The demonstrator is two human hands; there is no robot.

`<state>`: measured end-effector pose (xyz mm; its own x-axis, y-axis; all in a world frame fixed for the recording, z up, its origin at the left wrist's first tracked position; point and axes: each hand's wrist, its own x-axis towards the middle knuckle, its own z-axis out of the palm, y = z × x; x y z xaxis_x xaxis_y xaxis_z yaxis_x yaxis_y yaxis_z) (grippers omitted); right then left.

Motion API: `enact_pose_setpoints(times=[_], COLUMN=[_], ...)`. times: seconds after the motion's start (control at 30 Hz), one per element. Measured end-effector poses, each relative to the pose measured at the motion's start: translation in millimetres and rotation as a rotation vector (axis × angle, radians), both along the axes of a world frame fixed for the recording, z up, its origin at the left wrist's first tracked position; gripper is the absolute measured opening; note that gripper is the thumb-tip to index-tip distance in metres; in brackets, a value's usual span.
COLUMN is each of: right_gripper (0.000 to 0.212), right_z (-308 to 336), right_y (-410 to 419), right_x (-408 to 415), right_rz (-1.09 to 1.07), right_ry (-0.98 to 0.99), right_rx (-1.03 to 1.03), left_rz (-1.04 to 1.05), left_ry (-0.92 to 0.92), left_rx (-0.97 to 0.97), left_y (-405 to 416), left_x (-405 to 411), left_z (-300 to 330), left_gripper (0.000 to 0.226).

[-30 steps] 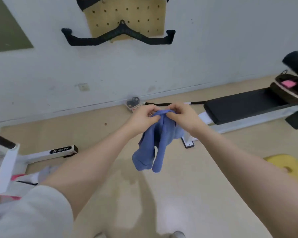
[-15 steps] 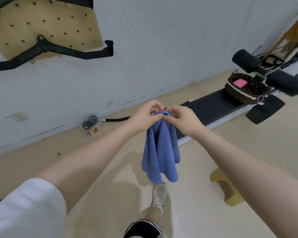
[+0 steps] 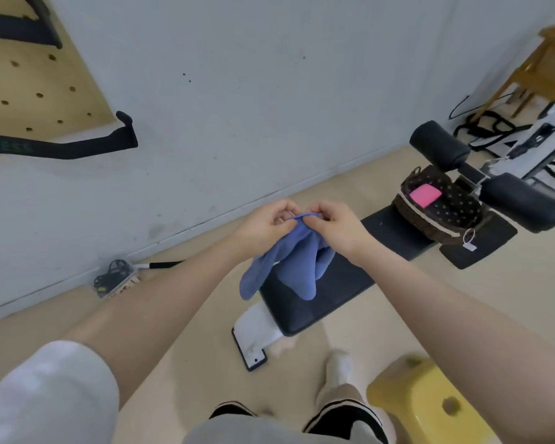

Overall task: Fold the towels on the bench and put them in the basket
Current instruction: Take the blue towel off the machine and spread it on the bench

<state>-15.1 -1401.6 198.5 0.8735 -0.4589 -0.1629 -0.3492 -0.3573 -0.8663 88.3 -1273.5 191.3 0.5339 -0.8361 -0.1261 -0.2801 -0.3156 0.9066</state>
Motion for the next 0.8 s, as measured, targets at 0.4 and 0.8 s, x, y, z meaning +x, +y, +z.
enact_pose_setpoints(times=[0.4, 0.8], right_gripper=[0.016, 0.017], right_z=[-46, -166], right_y=[-230, -306], right_x=[108, 122], right_rz=[0.303, 0.286], right_ry=[0.192, 0.101], right_rx=[0.024, 0.002], left_rz=[0.281, 0.542], left_ry=[0.057, -0.206], left_rx=[0.127, 0.084], left_y=[-200, -263], left_x=[58, 43], left_z=[-79, -175], left_gripper=[0.024, 0.013])
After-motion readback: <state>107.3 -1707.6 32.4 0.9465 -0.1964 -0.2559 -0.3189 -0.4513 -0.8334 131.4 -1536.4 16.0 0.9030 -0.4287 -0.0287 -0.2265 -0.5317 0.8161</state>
